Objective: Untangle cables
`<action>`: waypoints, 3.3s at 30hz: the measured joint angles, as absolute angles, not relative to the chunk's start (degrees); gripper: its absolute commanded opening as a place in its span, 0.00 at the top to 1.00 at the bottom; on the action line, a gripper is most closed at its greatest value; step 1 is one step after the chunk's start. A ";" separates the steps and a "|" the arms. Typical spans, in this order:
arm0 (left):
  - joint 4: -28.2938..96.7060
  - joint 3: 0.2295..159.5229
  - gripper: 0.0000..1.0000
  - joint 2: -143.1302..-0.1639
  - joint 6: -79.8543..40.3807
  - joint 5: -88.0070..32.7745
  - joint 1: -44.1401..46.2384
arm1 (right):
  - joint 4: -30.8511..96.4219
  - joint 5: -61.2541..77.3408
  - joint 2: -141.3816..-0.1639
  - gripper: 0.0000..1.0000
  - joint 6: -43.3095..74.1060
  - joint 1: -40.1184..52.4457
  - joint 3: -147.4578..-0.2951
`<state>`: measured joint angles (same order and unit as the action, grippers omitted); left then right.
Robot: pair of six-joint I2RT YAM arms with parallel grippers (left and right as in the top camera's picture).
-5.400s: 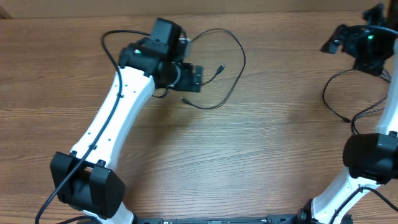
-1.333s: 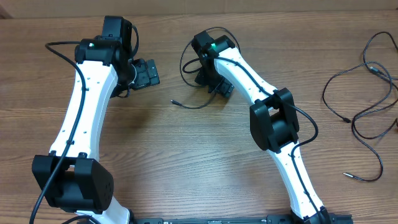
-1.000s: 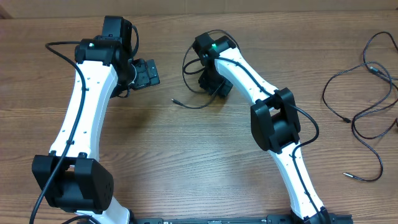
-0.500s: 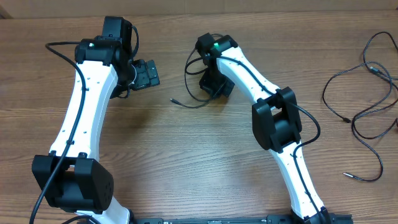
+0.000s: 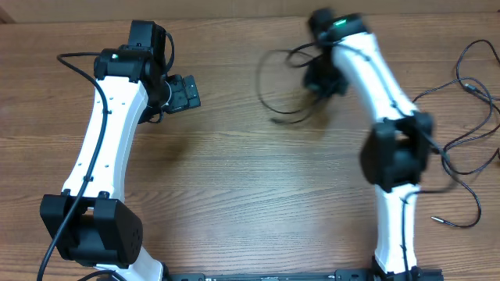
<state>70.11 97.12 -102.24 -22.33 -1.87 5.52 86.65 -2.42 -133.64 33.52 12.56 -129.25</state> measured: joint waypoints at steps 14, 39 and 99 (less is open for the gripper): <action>70.13 97.12 0.00 -102.24 -22.33 -1.87 5.52 | 85.45 -4.75 -117.80 0.96 25.39 -23.27 -129.25; 62.24 97.12 0.00 -102.24 -18.55 -4.58 7.97 | 89.21 23.07 -117.80 0.00 5.41 -28.32 -129.21; 67.59 59.46 0.00 -25.39 -17.12 8.51 6.96 | 58.37 4.10 -58.26 0.00 5.80 5.61 -68.07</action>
<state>67.59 59.46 -25.39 -17.12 8.51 6.96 58.37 4.10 -58.26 5.80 5.61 -68.07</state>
